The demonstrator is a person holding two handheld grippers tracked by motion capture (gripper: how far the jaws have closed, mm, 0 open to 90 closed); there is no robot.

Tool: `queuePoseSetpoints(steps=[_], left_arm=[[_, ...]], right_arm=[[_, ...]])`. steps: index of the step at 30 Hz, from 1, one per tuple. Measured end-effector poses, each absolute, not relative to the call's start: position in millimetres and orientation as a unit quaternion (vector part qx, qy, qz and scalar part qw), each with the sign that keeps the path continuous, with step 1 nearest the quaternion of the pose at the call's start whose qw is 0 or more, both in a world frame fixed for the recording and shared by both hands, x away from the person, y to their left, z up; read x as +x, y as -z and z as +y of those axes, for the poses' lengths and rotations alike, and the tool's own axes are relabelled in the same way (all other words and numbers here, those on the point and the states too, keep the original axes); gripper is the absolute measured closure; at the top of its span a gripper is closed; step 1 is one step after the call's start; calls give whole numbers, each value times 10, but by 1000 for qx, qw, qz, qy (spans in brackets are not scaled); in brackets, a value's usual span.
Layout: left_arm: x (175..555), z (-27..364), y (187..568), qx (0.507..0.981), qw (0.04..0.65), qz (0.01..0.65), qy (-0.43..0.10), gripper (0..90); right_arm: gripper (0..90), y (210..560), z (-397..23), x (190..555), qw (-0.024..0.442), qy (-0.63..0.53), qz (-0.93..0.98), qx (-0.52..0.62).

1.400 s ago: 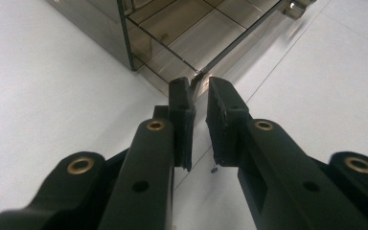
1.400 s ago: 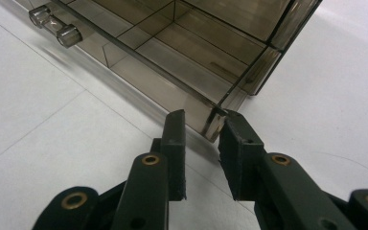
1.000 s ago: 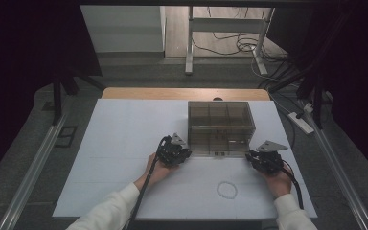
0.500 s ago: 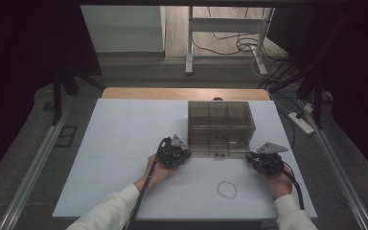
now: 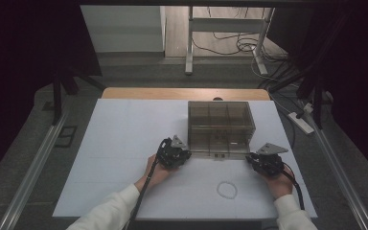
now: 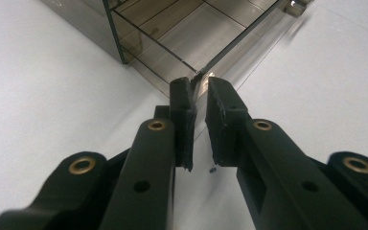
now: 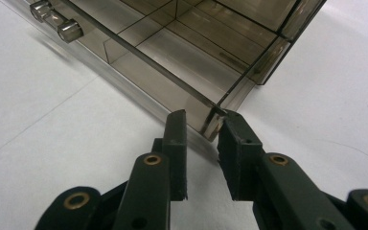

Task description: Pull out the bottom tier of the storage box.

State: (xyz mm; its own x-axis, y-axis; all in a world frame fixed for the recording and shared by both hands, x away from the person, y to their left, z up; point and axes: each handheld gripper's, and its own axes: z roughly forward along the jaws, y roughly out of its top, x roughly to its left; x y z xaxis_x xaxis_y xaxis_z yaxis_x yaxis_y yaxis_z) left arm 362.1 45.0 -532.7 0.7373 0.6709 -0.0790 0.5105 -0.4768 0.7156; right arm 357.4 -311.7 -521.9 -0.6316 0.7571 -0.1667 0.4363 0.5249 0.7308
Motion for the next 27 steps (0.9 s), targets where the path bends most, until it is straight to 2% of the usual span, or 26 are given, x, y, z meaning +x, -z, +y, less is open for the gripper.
queuePoseSetpoints(steps=[27], left_arm=[[3566,454,5328,855,374,340,-114,808]], right_arm=[[731,5216,-3113,3511,240,-332,840,355]])
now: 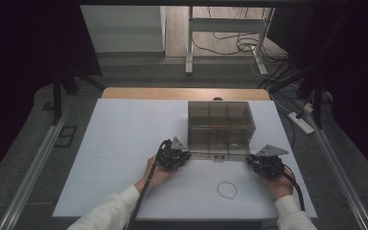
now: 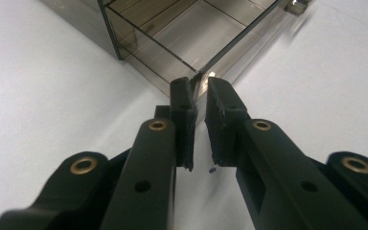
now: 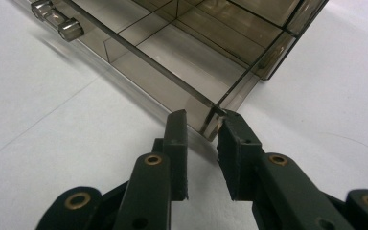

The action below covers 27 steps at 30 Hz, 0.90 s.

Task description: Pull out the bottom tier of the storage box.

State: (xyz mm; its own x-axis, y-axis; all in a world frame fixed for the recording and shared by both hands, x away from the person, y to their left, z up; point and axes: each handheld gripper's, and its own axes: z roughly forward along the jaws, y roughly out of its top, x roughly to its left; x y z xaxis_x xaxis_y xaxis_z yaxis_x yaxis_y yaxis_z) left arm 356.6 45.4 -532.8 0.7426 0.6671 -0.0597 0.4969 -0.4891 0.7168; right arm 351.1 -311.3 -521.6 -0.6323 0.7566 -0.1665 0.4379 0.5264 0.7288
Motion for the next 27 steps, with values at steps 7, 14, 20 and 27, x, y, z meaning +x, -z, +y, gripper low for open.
queuePoseSetpoints(steps=[7,14,20,27], left_arm=[[3549,459,5323,856,373,340,-114,808],[3537,468,5318,857,373,337,-114,810],[3505,469,5316,856,375,338,-111,811],[3448,450,5330,860,371,335,-108,817]], right_arm=[[734,5213,-3111,3488,239,-332,841,354],[737,5207,-3105,3465,239,-330,841,355],[738,5194,-3110,3438,237,-332,842,353],[736,5184,-3133,3417,234,-334,840,357]])
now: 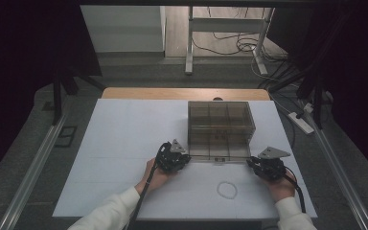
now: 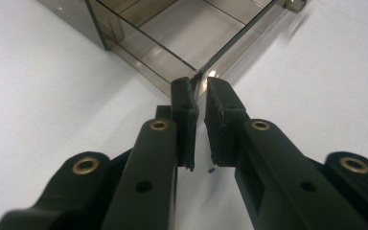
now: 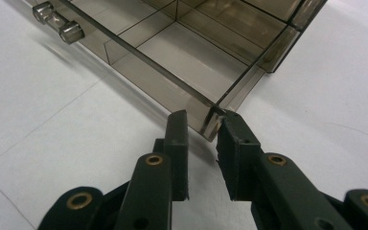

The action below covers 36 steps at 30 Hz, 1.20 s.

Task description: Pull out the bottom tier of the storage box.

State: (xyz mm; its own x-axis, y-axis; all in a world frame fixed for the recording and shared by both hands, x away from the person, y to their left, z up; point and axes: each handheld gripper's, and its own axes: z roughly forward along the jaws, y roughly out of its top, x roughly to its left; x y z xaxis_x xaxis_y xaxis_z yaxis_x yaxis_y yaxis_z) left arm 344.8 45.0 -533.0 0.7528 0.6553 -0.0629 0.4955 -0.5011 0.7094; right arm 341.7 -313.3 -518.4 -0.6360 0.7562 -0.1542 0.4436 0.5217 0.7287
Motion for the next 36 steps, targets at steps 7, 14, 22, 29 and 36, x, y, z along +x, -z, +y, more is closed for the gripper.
queuePoseSetpoints(steps=[7,14,22,29,36], left_arm=[[3422,456,5328,860,371,333,-106,820],[3380,455,5326,862,369,332,-105,820],[3337,438,5333,866,365,327,-102,821],[3347,435,5359,868,362,325,-100,821],[3358,443,5363,865,366,327,-102,796]], right_arm=[[736,5173,-3141,3388,232,-337,839,359],[736,5160,-3139,3348,231,-337,839,359],[737,5167,-3160,3317,227,-331,845,354],[737,5196,-3158,3334,224,-327,847,354],[729,5195,-3162,3337,223,-329,847,353]])
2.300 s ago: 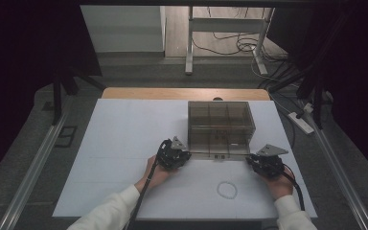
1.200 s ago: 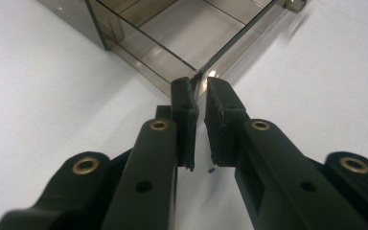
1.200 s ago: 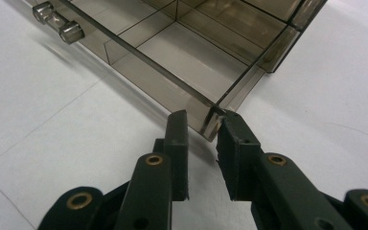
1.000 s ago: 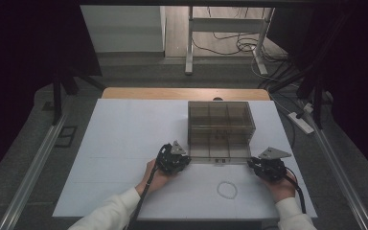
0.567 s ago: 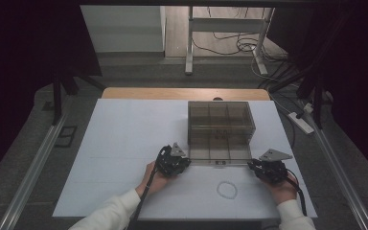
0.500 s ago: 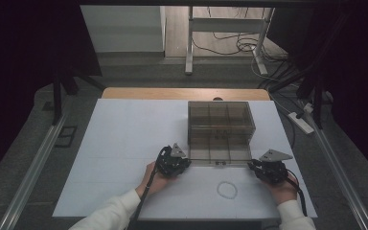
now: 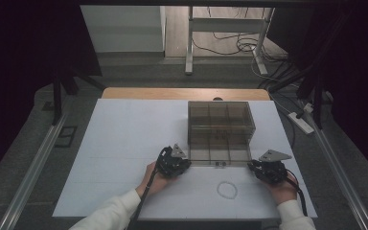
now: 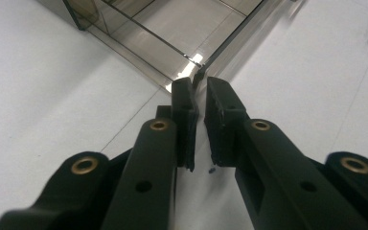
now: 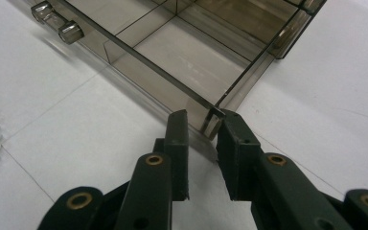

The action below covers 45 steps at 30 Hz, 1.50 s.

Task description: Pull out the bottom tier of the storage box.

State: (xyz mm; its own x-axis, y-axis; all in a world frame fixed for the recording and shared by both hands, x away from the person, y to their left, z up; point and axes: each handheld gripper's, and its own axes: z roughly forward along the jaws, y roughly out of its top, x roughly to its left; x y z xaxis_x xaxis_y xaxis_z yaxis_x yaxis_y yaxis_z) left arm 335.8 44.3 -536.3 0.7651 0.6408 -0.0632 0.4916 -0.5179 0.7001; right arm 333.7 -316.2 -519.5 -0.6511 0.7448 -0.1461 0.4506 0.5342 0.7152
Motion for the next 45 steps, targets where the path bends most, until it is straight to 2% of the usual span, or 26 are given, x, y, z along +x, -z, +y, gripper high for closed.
queuePoseSetpoints(steps=[2,7,10,13,26,45], left_arm=[[3368,449,5353,864,366,330,-103,680],[3372,479,5324,857,372,340,-108,485],[3371,496,5310,854,373,345,-111,409],[3362,515,5293,856,368,345,-110,348],[3242,758,5172,846,377,359,-118,289],[3010,1153,5083,834,380,379,-130,278]], right_arm=[[695,5183,-3167,3336,226,-339,841,355],[526,5122,-3205,3330,232,-363,823,371],[457,5109,-3221,3334,233,-369,818,374],[434,5104,-3219,3332,234,-374,817,370],[390,5092,-3218,3327,230,-382,823,352],[374,5064,-3177,3255,228,-391,826,334]])
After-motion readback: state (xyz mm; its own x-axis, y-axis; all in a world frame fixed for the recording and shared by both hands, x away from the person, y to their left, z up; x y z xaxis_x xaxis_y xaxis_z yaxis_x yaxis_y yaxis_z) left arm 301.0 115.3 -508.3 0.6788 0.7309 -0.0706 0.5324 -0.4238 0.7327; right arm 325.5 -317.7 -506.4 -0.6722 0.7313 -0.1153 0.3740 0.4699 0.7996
